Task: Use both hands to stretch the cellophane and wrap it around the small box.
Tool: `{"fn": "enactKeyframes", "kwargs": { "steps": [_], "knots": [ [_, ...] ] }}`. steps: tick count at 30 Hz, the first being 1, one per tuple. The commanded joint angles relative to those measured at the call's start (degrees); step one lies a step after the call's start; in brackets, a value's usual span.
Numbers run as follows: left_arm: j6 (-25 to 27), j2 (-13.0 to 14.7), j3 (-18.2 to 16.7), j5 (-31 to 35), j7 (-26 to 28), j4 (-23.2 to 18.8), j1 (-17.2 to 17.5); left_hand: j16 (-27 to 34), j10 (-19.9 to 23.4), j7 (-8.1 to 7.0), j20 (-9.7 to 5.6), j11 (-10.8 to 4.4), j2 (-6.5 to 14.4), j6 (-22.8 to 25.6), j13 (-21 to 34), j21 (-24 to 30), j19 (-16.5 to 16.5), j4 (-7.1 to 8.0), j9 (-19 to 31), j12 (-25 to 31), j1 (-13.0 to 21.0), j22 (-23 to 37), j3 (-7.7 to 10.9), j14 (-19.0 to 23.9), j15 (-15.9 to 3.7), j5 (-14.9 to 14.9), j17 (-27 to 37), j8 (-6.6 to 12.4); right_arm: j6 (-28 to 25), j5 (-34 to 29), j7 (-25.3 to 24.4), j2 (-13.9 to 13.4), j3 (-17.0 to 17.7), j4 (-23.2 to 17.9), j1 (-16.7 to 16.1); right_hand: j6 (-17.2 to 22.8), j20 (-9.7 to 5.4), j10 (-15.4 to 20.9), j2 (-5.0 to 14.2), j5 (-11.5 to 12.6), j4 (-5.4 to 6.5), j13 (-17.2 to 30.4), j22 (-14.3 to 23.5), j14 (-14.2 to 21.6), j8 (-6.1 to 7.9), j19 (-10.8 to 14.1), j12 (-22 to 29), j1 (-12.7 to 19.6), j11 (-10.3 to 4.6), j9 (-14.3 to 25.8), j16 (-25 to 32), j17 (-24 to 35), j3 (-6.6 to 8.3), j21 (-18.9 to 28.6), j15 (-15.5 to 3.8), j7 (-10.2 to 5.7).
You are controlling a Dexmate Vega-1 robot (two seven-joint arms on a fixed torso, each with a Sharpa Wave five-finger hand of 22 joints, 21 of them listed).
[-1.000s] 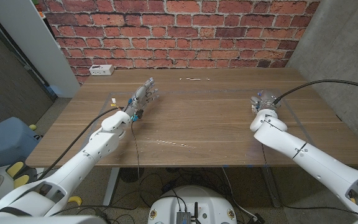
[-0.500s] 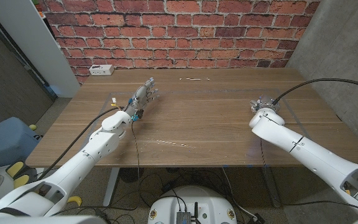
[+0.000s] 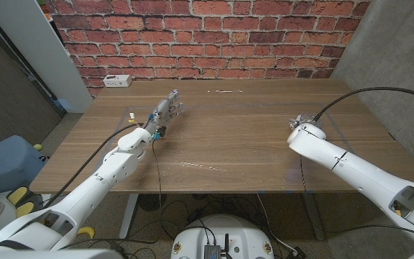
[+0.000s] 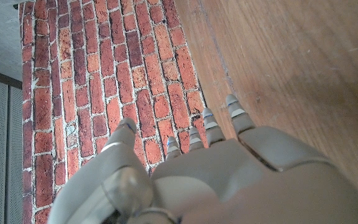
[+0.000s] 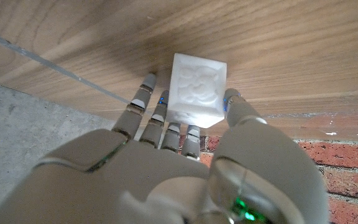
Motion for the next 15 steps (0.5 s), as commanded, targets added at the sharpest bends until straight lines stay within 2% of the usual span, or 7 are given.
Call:
{"fn": "enactKeyframes", "kwargs": {
  "steps": [1,2,3,4,7,8,15],
  "knots": [
    [0.29,0.03,-0.01,-0.12,0.10,-0.13,0.01,-0.32,-0.37,0.02,-0.01,0.04,0.08,0.27,0.16,0.33,0.31,-0.03,0.00,-0.18,-0.46,0.22,0.48,0.29,0.01,-0.06,0.05,-0.22,-1.07,-2.79,-4.05,1.39,-3.41,2.51,1.45,8.72,-5.60,7.67,0.37,-0.25,-0.92,0.44,1.35,13.39,1.62,5.76,1.79,15.28,-0.91,0.29,9.14,8.36,2.01,4.92,-13.32,-0.61],
    [0.39,0.09,-0.02,-0.11,0.18,-0.24,0.07,-0.32,-0.37,0.05,-0.01,0.00,0.08,0.28,0.16,0.33,0.31,-0.04,0.00,-0.18,-0.47,0.22,0.49,0.33,0.05,-0.06,0.06,-0.23,-0.69,-3.28,-4.59,1.31,-3.63,2.51,1.31,10.91,-7.33,9.68,0.05,-0.24,-1.06,0.62,1.90,15.21,1.95,6.69,2.29,19.06,-0.99,0.41,10.48,10.05,1.91,6.53,-13.48,-0.74],
    [0.41,0.12,-0.04,-0.12,0.23,-0.32,0.13,-0.36,-0.38,0.05,-0.01,0.09,0.09,0.29,0.16,0.33,0.31,-0.04,0.00,-0.19,-0.48,0.22,0.50,0.26,0.02,-0.06,0.06,-0.23,-0.29,-3.77,-5.53,1.49,-3.46,2.61,0.94,14.85,-8.41,11.91,0.13,-0.16,-0.80,0.85,2.90,17.96,2.72,6.12,2.73,23.77,-1.25,0.67,12.09,12.20,1.55,8.54,-13.56,-1.03],
    [0.46,0.16,-0.06,-0.17,0.22,-0.38,0.18,-0.35,-0.35,0.02,-0.02,0.13,0.09,0.28,0.16,0.33,0.31,-0.05,0.00,-0.18,-0.49,0.22,0.51,0.31,-0.05,-0.06,0.06,-0.24,0.11,-4.14,-6.20,1.56,-3.29,2.59,0.61,17.00,-9.34,14.45,0.39,-0.01,-0.50,1.02,3.73,20.38,3.00,6.69,3.35,26.45,-1.23,0.81,13.14,13.54,1.36,10.57,-13.53,-1.15],
    [0.54,0.22,-0.13,-0.26,0.32,-0.51,0.30,-0.38,-0.31,0.06,-0.02,0.11,0.10,0.29,0.16,0.33,0.31,-0.06,0.00,-0.18,-0.51,0.22,0.53,0.29,0.02,-0.06,0.06,-0.24,1.44,-5.68,-8.46,1.75,-3.12,2.67,-0.36,20.97,-10.50,16.99,0.70,-0.18,0.02,1.24,4.93,22.31,3.86,6.25,3.76,29.13,-1.98,1.00,13.75,15.01,1.13,12.97,-13.45,-1.09],
    [0.55,0.26,-0.12,-0.21,0.33,-0.54,0.32,-0.39,-0.30,0.03,-0.02,0.11,0.10,0.29,0.16,0.33,0.31,-0.06,0.00,-0.18,-0.52,0.22,0.54,0.27,-0.03,-0.06,0.06,-0.25,1.85,-6.12,-9.23,1.91,-2.89,2.66,-0.75,22.08,-10.66,18.00,0.67,-0.34,0.17,1.32,5.25,22.77,4.11,6.30,4.01,29.67,-1.70,1.05,13.87,15.41,0.95,13.73,-13.44,-1.06],
    [0.70,0.25,-0.05,-0.42,-0.07,-0.31,0.22,-0.45,-0.33,0.05,-0.02,0.20,0.11,0.32,0.17,0.31,0.29,-0.09,0.00,-0.22,-0.56,0.22,0.59,0.26,0.02,-0.06,0.07,-0.26,5.60,-9.86,-14.68,2.54,-1.65,2.35,-3.61,25.42,-11.16,20.43,0.52,-0.85,0.49,1.92,6.21,22.97,4.80,5.57,4.70,31.17,-1.82,1.30,13.43,16.33,0.32,15.90,-13.43,-0.63]
  ]
}}
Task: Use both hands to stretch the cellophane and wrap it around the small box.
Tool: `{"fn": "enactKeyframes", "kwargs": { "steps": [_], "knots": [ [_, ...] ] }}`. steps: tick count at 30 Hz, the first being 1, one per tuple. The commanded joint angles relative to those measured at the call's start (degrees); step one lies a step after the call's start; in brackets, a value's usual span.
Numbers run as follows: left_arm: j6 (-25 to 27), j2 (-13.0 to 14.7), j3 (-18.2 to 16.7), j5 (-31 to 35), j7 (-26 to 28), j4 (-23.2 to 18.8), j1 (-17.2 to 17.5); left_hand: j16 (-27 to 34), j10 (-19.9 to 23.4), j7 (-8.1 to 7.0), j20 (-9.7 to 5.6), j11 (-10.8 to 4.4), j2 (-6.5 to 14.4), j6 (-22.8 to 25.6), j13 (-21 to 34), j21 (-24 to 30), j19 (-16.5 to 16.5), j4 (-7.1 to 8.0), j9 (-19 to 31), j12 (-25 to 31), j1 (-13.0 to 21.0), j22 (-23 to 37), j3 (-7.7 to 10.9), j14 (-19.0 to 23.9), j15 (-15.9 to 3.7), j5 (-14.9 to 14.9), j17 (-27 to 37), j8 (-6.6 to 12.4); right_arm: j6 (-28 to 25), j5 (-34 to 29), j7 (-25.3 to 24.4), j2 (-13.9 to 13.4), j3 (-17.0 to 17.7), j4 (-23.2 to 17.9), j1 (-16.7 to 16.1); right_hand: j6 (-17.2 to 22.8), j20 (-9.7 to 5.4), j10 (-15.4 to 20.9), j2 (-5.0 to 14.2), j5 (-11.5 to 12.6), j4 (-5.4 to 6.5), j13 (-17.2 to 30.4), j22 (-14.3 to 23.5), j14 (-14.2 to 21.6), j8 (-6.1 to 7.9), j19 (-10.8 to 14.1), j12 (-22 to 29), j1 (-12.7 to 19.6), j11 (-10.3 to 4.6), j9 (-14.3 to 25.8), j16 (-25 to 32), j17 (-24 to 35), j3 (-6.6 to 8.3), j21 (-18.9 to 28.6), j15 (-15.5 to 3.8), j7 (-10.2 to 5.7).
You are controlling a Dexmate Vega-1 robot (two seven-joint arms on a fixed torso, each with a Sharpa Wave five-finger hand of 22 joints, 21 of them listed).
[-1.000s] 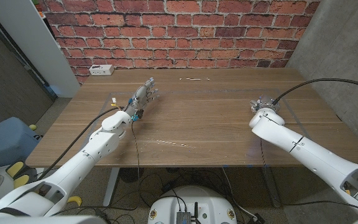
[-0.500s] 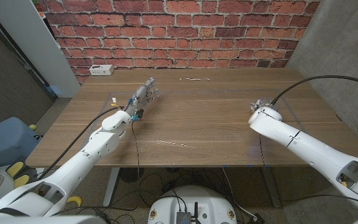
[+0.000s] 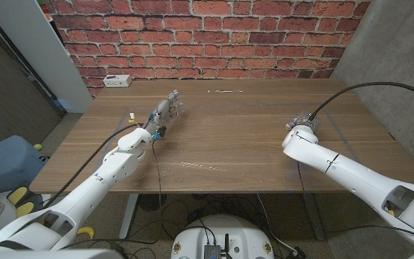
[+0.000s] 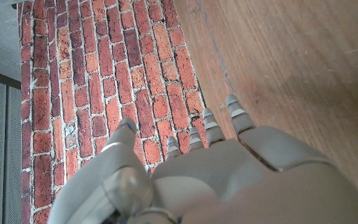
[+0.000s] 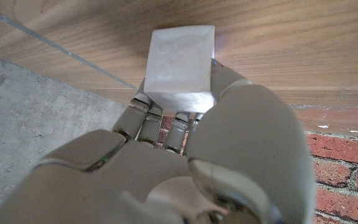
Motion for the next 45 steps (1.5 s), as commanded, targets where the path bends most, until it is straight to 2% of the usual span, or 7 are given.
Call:
{"fn": "enactKeyframes", "kwargs": {
  "steps": [1,5,13,22,37,45],
  "knots": [
    [0.30,0.06,-0.05,-0.31,-0.24,0.09,0.02,-0.12,-0.31,0.06,-0.02,0.09,0.11,0.33,0.17,0.31,0.29,0.04,0.00,-0.22,-0.58,0.23,0.46,0.27,0.03,-0.06,0.08,-0.02,4.99,-5.95,-8.68,1.34,1.05,0.34,-3.78,1.82,-7.21,1.65,8.21,-0.33,0.42,0.57,0.65,17.81,0.61,-0.69,0.66,9.25,0.23,0.39,0.59,15.43,-0.17,1.28,-18.44,0.22],
    [0.23,-0.04,-0.04,-0.43,-0.55,0.44,-0.13,-0.14,-0.33,0.06,-0.02,0.14,0.12,0.32,0.17,0.32,0.30,0.03,0.00,-0.24,-0.60,0.23,0.49,0.29,0.07,-0.05,0.08,-0.04,6.54,-7.90,-10.63,1.80,1.42,0.22,-4.82,2.87,-7.23,2.49,8.26,-0.44,0.59,0.85,0.96,17.86,0.80,-1.01,0.93,9.65,0.42,0.48,0.39,15.72,-0.38,2.06,-18.43,0.34],
    [0.13,-0.02,-0.14,-0.55,-0.71,0.72,-0.15,-0.17,-0.23,0.03,-0.02,0.15,0.15,0.31,0.18,0.31,0.30,0.00,0.00,-0.23,-0.65,0.23,0.56,0.32,0.02,-0.05,0.09,-0.07,8.97,-11.11,-10.69,1.81,0.58,-0.40,-5.16,4.34,-7.13,3.57,8.33,-0.52,0.81,1.31,1.40,18.01,1.05,-1.49,1.25,10.25,0.54,0.62,0.07,16.16,-0.67,3.32,-18.41,0.70],
    [0.10,-0.04,-0.21,-0.63,-0.81,1.07,-0.25,-0.21,-0.18,0.09,-0.02,0.15,0.17,0.29,0.18,0.31,0.29,-0.03,0.00,-0.24,-0.70,0.24,0.62,0.34,0.06,-0.05,0.09,-0.10,12.44,-15.25,-6.93,1.46,-3.10,0.87,-3.02,5.07,-7.07,4.56,8.33,-0.55,0.98,1.68,1.71,18.14,1.05,-1.86,1.52,10.65,0.43,0.72,-0.24,16.51,-0.91,4.41,-18.39,0.56],
    [0.39,-0.09,-0.08,-0.52,-0.71,1.11,-0.48,-0.27,-0.10,0.08,-0.02,0.00,0.19,0.36,0.19,0.29,0.27,-0.09,0.00,-0.26,-0.80,0.24,0.74,0.40,0.07,-0.05,0.10,-0.11,18.17,-21.58,-2.67,0.25,-4.50,-0.61,-2.37,5.61,-7.07,4.98,8.31,-0.54,1.15,2.05,1.97,18.39,0.95,-2.14,1.55,10.98,0.52,0.80,-0.52,16.86,-1.15,5.58,-18.39,0.77],
    [0.58,-0.11,0.04,-0.36,-0.57,0.96,-0.63,-0.27,-0.13,0.10,-0.02,0.18,0.18,0.33,0.19,0.29,0.28,-0.12,0.00,-0.30,-0.84,0.24,0.77,0.46,0.11,-0.05,0.10,-0.13,22.20,-25.33,1.36,-1.07,-5.53,-1.05,-1.52,6.09,-7.09,5.40,8.28,-0.53,1.24,2.29,2.12,18.56,0.90,-2.41,1.59,11.20,0.48,0.86,-0.75,17.11,-1.32,6.40,-18.38,0.75]
  ]
}}
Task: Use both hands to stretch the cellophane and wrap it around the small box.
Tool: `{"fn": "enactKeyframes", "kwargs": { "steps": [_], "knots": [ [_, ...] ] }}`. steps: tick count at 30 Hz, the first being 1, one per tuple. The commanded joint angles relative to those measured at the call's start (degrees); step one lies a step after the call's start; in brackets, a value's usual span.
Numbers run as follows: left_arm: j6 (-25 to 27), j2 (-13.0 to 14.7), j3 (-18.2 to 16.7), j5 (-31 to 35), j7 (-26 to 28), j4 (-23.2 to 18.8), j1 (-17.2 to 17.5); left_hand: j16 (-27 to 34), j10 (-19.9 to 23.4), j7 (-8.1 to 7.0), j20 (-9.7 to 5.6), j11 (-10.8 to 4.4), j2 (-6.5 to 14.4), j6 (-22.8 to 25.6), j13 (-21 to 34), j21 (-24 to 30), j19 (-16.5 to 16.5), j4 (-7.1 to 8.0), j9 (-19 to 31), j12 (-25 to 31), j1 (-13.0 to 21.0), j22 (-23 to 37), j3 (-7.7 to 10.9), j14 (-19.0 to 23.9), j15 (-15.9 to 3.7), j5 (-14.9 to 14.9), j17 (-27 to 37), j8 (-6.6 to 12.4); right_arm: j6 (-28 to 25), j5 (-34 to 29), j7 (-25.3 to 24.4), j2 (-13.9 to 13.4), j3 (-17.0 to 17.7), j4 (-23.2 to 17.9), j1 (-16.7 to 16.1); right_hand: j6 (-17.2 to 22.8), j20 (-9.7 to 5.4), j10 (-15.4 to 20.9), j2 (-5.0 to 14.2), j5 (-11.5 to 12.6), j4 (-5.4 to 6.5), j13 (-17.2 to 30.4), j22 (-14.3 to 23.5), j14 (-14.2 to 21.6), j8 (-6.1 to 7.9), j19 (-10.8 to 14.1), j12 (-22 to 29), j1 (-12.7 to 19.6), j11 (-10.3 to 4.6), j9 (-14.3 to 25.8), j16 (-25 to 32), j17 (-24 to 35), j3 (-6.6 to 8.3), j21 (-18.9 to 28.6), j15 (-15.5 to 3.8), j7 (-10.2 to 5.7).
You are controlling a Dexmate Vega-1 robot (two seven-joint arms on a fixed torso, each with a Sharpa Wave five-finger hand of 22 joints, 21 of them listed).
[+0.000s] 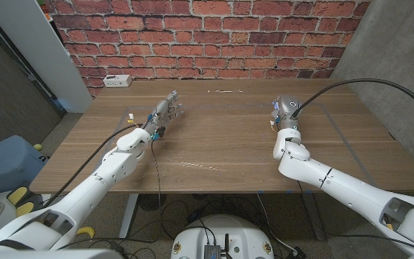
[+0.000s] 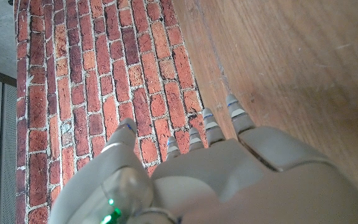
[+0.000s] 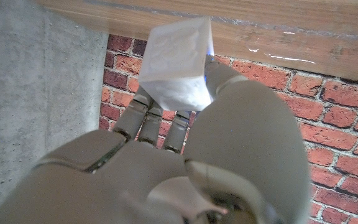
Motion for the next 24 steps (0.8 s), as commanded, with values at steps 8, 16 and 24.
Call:
{"fn": "enactKeyframes", "kwargs": {
  "steps": [8,16,24],
  "knots": [
    [0.60,-0.06,0.29,0.28,0.32,-0.29,-0.22,-0.13,-0.18,0.07,-0.02,0.08,0.09,0.31,0.20,0.29,0.29,-0.15,0.00,-0.34,-0.37,0.25,0.35,0.45,0.10,-0.05,0.12,-0.16,9.42,-9.18,9.33,-3.00,-2.42,-1.84,1.68,0.89,-7.42,0.77,7.83,0.07,0.38,0.34,0.43,18.63,-0.04,-0.55,0.32,8.76,0.07,0.35,-0.30,17.28,-0.02,1.24,-18.29,0.09],
    [0.77,0.02,0.37,0.33,0.35,-0.59,-0.15,-0.16,-0.13,0.07,-0.02,0.14,0.08,0.28,0.20,0.29,0.29,-0.18,0.00,-0.35,-0.42,0.25,0.39,0.44,0.16,-0.05,0.13,-0.18,13.25,-13.09,12.25,-3.21,-2.49,-2.48,1.68,1.13,-7.48,0.94,7.78,0.07,0.42,0.49,0.51,18.75,-0.15,-0.67,0.25,8.90,0.10,0.39,-0.51,17.47,-0.17,1.96,-18.28,0.04],
    [0.73,0.08,0.28,0.22,0.54,-0.99,0.27,-0.17,-0.06,0.06,-0.02,0.13,0.07,0.27,0.20,0.28,0.27,-0.21,0.00,-0.34,-0.47,0.25,0.44,0.50,0.10,-0.05,0.13,-0.20,18.08,-16.65,14.90,-3.37,-2.49,-3.05,1.53,1.23,-7.52,1.11,7.74,0.08,0.44,0.63,0.55,18.82,-0.27,-0.82,0.23,9.01,0.14,0.42,-0.70,17.60,-0.27,2.50,-18.28,0.08]
  ]
}}
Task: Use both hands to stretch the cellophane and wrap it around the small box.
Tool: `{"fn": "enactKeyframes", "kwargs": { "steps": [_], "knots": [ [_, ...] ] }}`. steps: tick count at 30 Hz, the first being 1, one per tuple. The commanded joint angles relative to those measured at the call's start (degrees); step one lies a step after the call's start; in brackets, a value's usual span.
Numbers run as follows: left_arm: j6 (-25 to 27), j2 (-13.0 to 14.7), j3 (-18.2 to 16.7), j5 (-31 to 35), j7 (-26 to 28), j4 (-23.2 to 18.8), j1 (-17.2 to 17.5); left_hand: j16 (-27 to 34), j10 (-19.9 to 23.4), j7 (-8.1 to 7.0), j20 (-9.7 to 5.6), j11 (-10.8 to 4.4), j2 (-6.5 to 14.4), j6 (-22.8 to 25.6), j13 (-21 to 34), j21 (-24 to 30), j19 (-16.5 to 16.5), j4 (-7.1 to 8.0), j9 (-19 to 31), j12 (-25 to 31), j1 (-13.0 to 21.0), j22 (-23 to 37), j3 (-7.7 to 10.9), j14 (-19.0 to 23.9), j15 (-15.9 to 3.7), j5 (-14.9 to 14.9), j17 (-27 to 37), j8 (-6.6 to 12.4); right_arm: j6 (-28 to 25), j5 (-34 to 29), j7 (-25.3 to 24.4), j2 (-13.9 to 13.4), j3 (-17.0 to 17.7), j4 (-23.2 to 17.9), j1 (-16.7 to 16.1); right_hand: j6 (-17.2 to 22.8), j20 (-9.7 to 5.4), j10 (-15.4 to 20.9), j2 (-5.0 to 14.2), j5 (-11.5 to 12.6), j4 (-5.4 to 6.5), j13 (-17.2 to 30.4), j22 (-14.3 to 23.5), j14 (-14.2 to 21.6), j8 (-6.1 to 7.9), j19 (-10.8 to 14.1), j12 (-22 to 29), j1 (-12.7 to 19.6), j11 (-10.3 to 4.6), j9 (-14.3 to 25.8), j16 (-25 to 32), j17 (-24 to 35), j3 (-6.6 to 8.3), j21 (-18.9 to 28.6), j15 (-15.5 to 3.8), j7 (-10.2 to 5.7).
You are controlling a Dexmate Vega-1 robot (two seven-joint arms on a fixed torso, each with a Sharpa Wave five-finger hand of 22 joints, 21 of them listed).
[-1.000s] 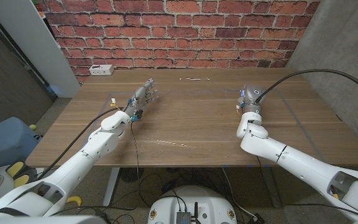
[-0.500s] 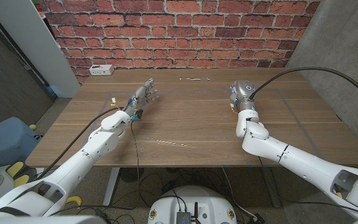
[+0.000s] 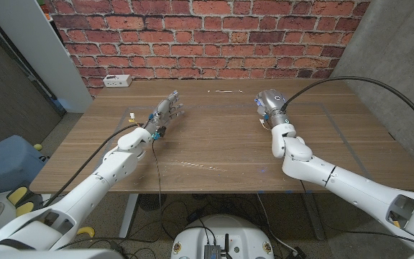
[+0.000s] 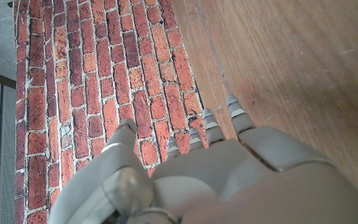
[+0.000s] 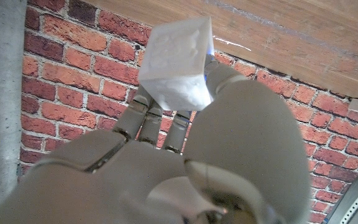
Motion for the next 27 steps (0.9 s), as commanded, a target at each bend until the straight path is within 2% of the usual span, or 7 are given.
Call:
{"fn": "enactKeyframes", "kwargs": {
  "steps": [1,8,27],
  "knots": [
    [0.01,0.10,-0.04,-0.02,0.37,-0.60,0.54,-0.18,-0.09,0.08,-0.01,0.16,0.07,0.26,0.20,0.28,0.27,-0.05,0.00,-0.02,-0.48,0.25,0.28,0.49,0.10,-0.05,0.14,-0.21,7.20,-5.79,4.68,-0.48,-0.22,-0.90,0.06,0.59,-7.42,0.71,8.03,0.12,0.33,0.17,0.30,18.83,-0.26,-0.34,0.22,8.72,-0.07,0.20,0.05,14.01,0.07,0.60,-18.28,0.12],
    [-0.24,0.14,-0.21,-0.26,0.35,-0.81,1.02,-0.20,0.09,0.06,-0.01,0.28,0.05,0.24,0.20,0.27,0.26,-0.07,0.00,0.03,-0.53,0.25,0.31,0.49,0.11,-0.06,0.14,-0.22,12.34,-7.67,6.50,0.01,-0.06,-0.20,0.06,0.69,-7.48,0.88,8.00,0.12,0.35,0.24,0.33,18.92,-0.37,-0.47,0.15,8.81,-0.05,0.23,-0.12,14.14,-0.03,1.12,-18.27,0.12],
    [-1.09,0.78,-0.85,-0.67,0.73,-2.32,2.93,-0.21,0.17,0.00,-0.01,0.19,0.04,0.25,0.21,0.26,0.25,-0.13,0.00,0.00,-0.65,0.26,0.41,0.62,0.17,-0.07,0.15,-0.22,21.64,-11.59,11.27,0.45,0.93,-1.64,-1.48,1.23,-7.67,1.26,7.88,0.12,0.36,0.48,0.34,19.20,-0.61,-0.85,-0.07,9.06,-0.09,0.32,-0.65,14.50,-0.36,2.71,-18.28,0.24]
  ]
}}
